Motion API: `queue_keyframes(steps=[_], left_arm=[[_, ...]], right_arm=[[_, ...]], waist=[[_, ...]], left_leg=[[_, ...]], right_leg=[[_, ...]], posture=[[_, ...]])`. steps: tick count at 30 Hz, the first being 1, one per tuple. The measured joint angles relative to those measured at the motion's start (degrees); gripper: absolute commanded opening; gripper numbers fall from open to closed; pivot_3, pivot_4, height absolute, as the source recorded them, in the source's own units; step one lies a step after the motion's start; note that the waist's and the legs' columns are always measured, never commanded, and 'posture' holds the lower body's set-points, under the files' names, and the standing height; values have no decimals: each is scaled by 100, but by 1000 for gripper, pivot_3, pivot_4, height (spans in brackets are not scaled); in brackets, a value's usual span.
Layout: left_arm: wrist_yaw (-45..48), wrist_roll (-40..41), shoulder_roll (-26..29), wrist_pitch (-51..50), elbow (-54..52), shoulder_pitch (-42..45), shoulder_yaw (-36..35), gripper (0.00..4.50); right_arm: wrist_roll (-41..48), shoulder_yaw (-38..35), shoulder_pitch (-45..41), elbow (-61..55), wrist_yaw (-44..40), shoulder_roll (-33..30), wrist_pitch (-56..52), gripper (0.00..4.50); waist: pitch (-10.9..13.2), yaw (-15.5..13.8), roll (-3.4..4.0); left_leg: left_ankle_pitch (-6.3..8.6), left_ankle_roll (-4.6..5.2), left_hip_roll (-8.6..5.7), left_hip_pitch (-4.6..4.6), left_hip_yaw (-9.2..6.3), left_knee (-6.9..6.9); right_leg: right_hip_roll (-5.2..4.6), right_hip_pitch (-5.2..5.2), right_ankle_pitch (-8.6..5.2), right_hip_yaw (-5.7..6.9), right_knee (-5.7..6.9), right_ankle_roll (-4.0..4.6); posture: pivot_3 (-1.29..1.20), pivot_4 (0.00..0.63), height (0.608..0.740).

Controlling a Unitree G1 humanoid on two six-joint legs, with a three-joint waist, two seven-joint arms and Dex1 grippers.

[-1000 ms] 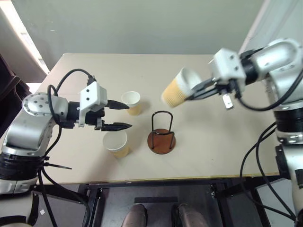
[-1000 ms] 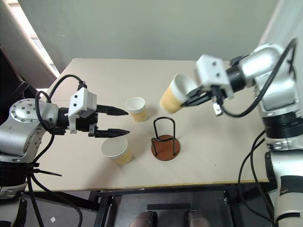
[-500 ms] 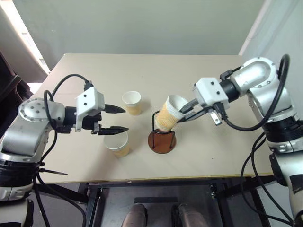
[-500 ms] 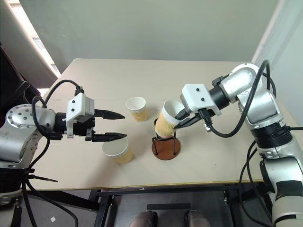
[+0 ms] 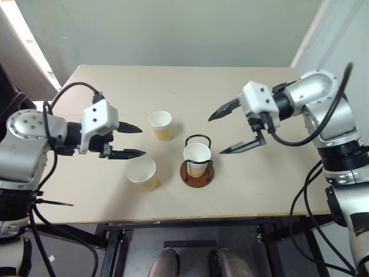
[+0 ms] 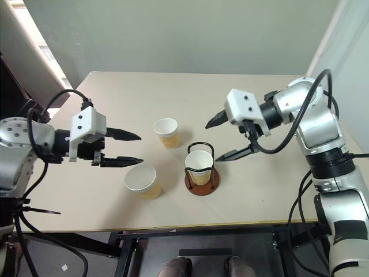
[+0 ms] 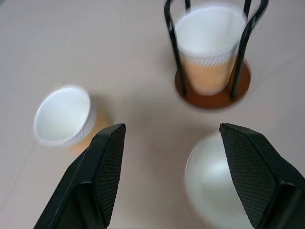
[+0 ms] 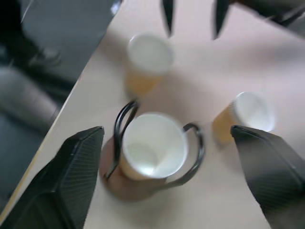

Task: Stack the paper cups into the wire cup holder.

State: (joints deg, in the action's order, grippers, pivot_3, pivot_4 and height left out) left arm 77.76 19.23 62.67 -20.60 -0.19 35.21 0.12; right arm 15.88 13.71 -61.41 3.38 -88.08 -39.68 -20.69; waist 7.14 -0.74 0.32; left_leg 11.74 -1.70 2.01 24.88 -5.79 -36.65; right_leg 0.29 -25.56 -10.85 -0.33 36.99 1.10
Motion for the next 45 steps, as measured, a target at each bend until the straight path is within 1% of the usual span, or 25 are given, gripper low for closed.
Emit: queue_keyframes(steps=[6,12,15,16,17,19,21,22,23,28,31,32,34,36,38,40,42,45], left_arm=[[877,-594,23,650,774,522,782,3399],[1071,-1195,-295,1062,1286,902,1330,3399],[1101,-1449,-424,1180,1471,904,1589,2804],[1119,-1477,-450,1202,1501,904,1618,2539],[1139,-1484,-467,1212,1511,904,1632,2114],[1168,-1493,-486,1247,1538,905,1634,1493],[1177,-1511,-501,1274,1588,907,1634,742],[1181,-1514,-515,1275,1599,913,1634,464],[1189,-1513,-523,1276,1606,931,1634,27],[1208,-1342,-522,1271,1618,1139,1629,27],[1221,-688,-488,1125,1568,1538,1598,27],[1226,-415,-496,1065,1573,1791,1581,27],[1230,134,-544,1015,1653,2611,1438,27],[1232,461,-610,1025,1766,3304,1265,27],[1235,764,-836,1053,1935,3786,1255,27],[1235,880,-1186,1170,2218,4127,1517,27],[1236,853,-1509,1381,2509,4299,1938,27],[1236,835,-1708,1634,2747,4359,2482,27]], right_arm=[[322,-92,602,-806,207,-4,-590,4458],[390,-102,664,-1094,752,187,-943,4458],[389,-102,729,-1124,960,226,-973,4500],[389,-102,734,-1130,1027,230,-977,4500],[390,-103,734,-1136,1072,230,-981,4500],[390,-104,733,-1159,1159,228,-982,4500],[390,-105,734,-1162,1198,222,-982,4500],[390,-105,734,-1162,1215,217,-981,4500],[390,-105,734,-1163,1234,212,-980,4500],[392,-107,739,-1163,1242,76,-967,4500],[532,-202,847,-1214,1109,-239,-1048,4500],[633,-294,943,-1279,1019,-418,-1129,4500],[868,-570,1155,-1312,806,-874,-1266,4500],[1008,-819,1234,-1317,701,-1118,-1317,4500],[1169,-1067,1363,-1305,615,-1324,-1359,4500],[1317,-1291,1461,-1286,563,-1482,-1416,4500],[1375,-1418,1514,-1303,580,-1585,-1430,4500],[1388,-1532,1744,-1418,700,-1724,-1486,4500]], waist=[[-1,0,-1],[-1,9,-1],[-1,8,-1],[-1,8,-1],[-1,8,-1],[-1,8,-1],[-1,7,-1],[-1,7,-1],[-1,6,-1],[-1,0,-1],[0,-27,-4],[0,-49,-4],[2,-116,-10],[0,-105,-6],[-4,-96,0],[-4,-108,1],[-3,-101,0],[-2,-71,-1]], left_leg=[[2,-2,0,7,-1,-2],[0,1,0,4,-3,-3],[1,1,0,8,-4,-6],[1,2,0,8,-4,-6],[2,2,0,9,-3,-5],[2,3,0,9,-3,-4],[2,3,0,9,-3,-3],[2,3,0,9,-3,-3],[2,3,0,9,-3,-4],[2,4,0,10,-3,-15],[2,4,0,24,-6,-24],[3,5,0,34,-7,-28],[3,5,-2,56,-10,-42],[12,17,-7,51,5,-42],[16,25,-17,34,11,-41],[15,28,-19,26,12,-42],[15,31,-18,18,17,-46],[14,34,-19,18,25,-50]], right_leg=[[0,-6,7,0,-1,-12],[0,-6,8,0,3,-13],[0,-7,16,0,1,-27],[0,-7,16,0,0,-27],[0,-8,16,0,-1,-28],[0,-8,17,1,-2,-29],[0,-8,17,1,-2,-29],[0,-8,17,1,-2,-30],[0,-7,17,1,-1,-30],[0,-5,20,0,-1,-34],[0,-6,21,6,-4,-35],[0,-9,21,7,-5,-36],[0,-16,23,9,-12,-40],[-7,-12,23,-7,-21,-50],[-17,3,16,-12,-19,-72],[-18,15,15,-14,-17,-83],[-19,21,20,-22,-16,-95],[-18,22,21,-27,-17,-112]], posture=[[0,150,740],[0,150,740],[0,150,740],[0,150,740],[0,150,740],[0,150,740],[0,150,740],[0,150,740],[0,150,740],[0,150,740],[0,150,740],[0,150,740],[0,150,740],[0,150,740],[0,150,740],[0,150,740],[0,150,740],[0,150,740]])
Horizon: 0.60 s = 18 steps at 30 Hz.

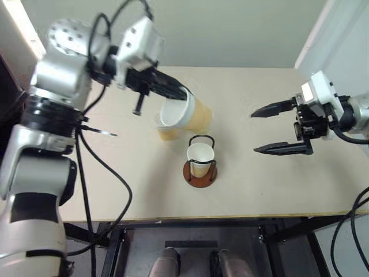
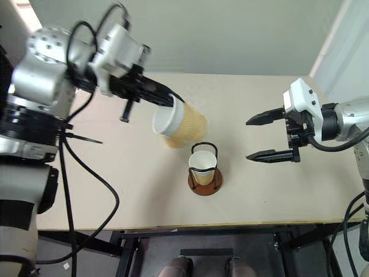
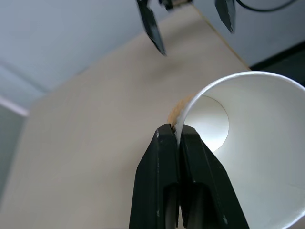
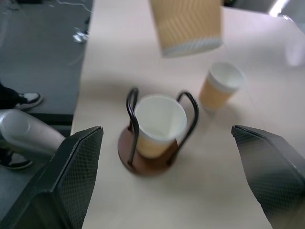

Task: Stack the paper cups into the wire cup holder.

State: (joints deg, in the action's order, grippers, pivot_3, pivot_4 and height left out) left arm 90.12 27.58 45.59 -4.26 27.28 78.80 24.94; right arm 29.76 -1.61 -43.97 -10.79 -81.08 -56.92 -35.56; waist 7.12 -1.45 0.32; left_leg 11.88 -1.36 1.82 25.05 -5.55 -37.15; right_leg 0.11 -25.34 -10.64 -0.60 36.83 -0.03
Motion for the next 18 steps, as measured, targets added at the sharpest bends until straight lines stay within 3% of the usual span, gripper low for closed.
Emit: queue_keyframes(steps=[7,18], left_arm=[[0,-125,-521,678,418,131,1017,27],[1,-316,-512,1302,828,188,1691,27]], right_arm=[[212,-234,503,-685,431,-195,-327,4500],[426,-395,784,-1048,838,-351,-492,4500]], waist=[[1,-19,1],[2,-56,2]], left_leg=[[15,22,-6,12,10,-28],[59,70,-21,46,31,-115]], right_leg=[[2,8,-16,-16,2,-49],[4,8,-18,-74,-8,-115]], posture=[[0,150,740],[0,150,740]])
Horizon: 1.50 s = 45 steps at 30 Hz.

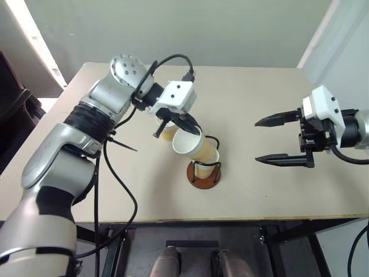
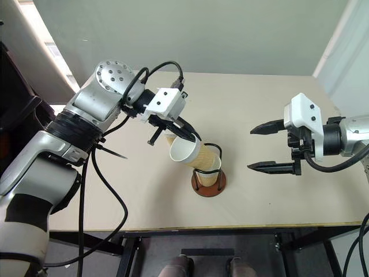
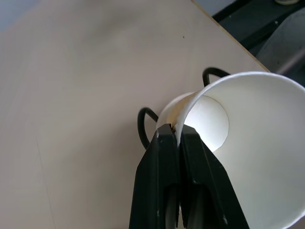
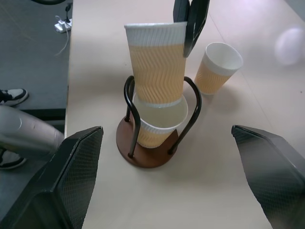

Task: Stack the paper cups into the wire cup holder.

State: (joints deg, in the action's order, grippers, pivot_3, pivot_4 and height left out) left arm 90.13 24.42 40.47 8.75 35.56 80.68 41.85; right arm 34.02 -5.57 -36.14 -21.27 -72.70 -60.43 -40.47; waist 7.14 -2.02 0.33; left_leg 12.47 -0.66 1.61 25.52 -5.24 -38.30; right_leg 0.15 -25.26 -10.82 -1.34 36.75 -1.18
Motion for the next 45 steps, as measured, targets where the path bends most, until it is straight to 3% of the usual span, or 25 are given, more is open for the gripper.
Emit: queue_keyframes(steps=[8,12,18,27,30,33,35,39,45], left_arm=[[0,-92,-93,90,19,24,58,27],[2,-250,-257,29,18,22,52,957],[4,-471,-352,-44,15,-37,-52,3023],[-6,-918,-770,3,300,-97,-825,3023],[0,-1214,-552,-7,545,-99,-1072,3023],[-104,-1753,-23,177,1222,-97,-1294,3023],[-279,-2123,40,357,1743,-96,-1363,3023],[-588,-2697,-122,537,2574,-109,-1381,3023],[-930,-3329,-456,642,3175,-96,-1393,3023]], right_arm=[[11,6,45,-1,100,-38,2,4500],[10,26,21,6,126,-38,12,4500],[7,108,6,39,129,-37,59,4500],[8,276,-110,106,104,7,176,4500],[-4,397,-263,239,53,145,263,4500],[-442,639,-1062,840,839,1152,487,4500],[-831,845,-1459,1245,1406,1647,528,4500],[-1139,1272,-1473,1463,1531,1885,573,4500],[-1189,1306,-1460,1450,1530,1906,583,4500]], waist=[[0,-8,0],[0,-8,0],[0,-7,0],[0,-7,0],[0,45,1],[0,206,10],[0,215,14],[1,39,14],[1,-1,14]], left_leg=[[6,10,-1,-2,16,-7],[10,18,0,-2,25,-14],[16,27,1,-2,39,-26],[29,49,3,0,58,-54],[30,51,6,-7,67,-56],[33,56,10,-39,80,-49],[31,61,12,-51,75,-28],[30,63,9,-26,67,-11],[29,61,-1,56,80,-65]], right_leg=[[0,0,3,-13,-1,-8],[0,0,5,-19,-1,-13],[0,0,8,-25,-1,-19],[-5,2,14,-35,-1,-31],[-5,0,15,-40,0,-30],[4,1,21,-65,3,-21],[3,4,27,-60,9,-14],[-9,-17,29,-48,8,-10],[-25,-68,28,-37,-10,-12]], posture=[[0,150,740],[0,150,740],[0,150,740],[0,150,740],[0,150,740],[0,150,740],[0,150,740],[0,150,740],[0,150,740]])
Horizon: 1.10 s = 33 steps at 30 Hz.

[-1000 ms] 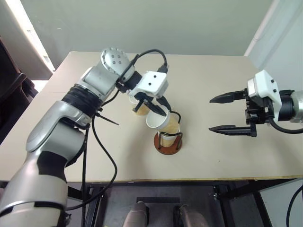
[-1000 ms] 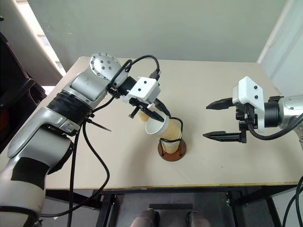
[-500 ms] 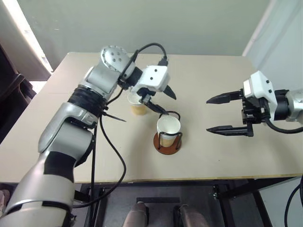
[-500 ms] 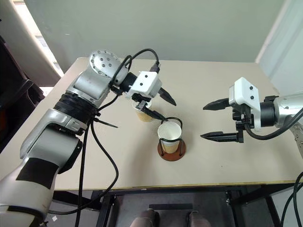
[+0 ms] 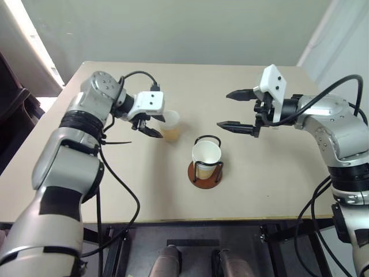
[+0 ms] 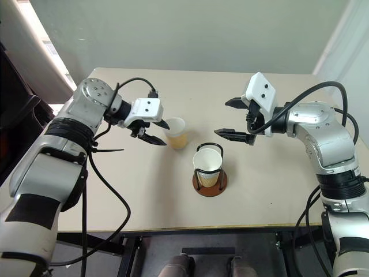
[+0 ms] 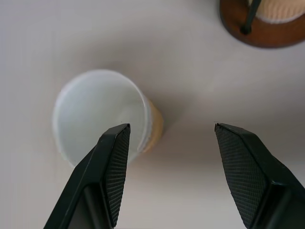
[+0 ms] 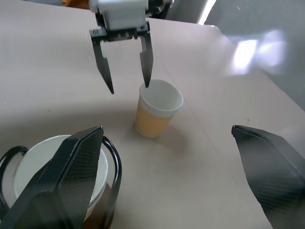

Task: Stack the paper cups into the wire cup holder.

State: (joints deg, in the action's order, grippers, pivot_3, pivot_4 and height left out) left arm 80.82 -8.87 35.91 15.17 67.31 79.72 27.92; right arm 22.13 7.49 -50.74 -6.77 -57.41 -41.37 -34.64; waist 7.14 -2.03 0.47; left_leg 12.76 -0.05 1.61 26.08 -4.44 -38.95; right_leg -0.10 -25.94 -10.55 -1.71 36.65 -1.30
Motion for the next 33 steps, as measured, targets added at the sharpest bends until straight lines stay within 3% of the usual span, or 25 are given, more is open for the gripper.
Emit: queue_keyframes(steps=[6,7,10,16,26,29,33], left_arm=[[-421,-434,-211,115,335,7,-27,3023],[-484,-496,-232,134,389,7,-33,2861],[-513,-608,-298,223,456,7,-87,2151],[-278,-648,-314,387,466,7,-312,23],[318,-435,-312,492,288,8,-799,23],[898,418,-267,341,-515,74,-1063,23],[931,1902,198,-217,-1982,329,-961,23]], right_arm=[[42,-61,193,-362,31,-133,-217,4500],[74,-108,268,-481,43,-175,-277,4500],[124,-177,312,-642,70,-236,-406,4500],[137,-278,326,-745,76,-386,-500,4500],[366,-533,450,-825,-140,-777,-545,4500],[988,-975,695,-970,-857,-1405,-758,4500],[1549,-1456,964,-1192,-1412,-1901,-927,4500]], waist=[[0,14,0],[0,12,0],[0,18,0],[0,25,-1],[0,27,-1],[3,-33,-4],[-1,-4,-1]], left_leg=[[5,4,0,0,12,11],[7,9,1,0,11,11],[11,15,1,-2,14,7],[10,18,1,-6,16,-4],[11,19,0,-7,26,-5],[11,18,-8,24,27,-10],[10,-20,-7,11,45,-12]], right_leg=[[-5,0,-2,-1,-19,-5],[-6,1,-2,-1,-20,-5],[-6,1,0,-5,-16,-9],[-6,4,3,-9,-2,-12],[-2,2,1,-11,3,-14],[1,-11,-7,-5,1,-26],[-8,4,-19,-23,-15,-43]], posture=[[0,150,740],[0,150,740],[0,150,740],[0,150,740],[0,150,740],[0,150,740],[0,150,740]])
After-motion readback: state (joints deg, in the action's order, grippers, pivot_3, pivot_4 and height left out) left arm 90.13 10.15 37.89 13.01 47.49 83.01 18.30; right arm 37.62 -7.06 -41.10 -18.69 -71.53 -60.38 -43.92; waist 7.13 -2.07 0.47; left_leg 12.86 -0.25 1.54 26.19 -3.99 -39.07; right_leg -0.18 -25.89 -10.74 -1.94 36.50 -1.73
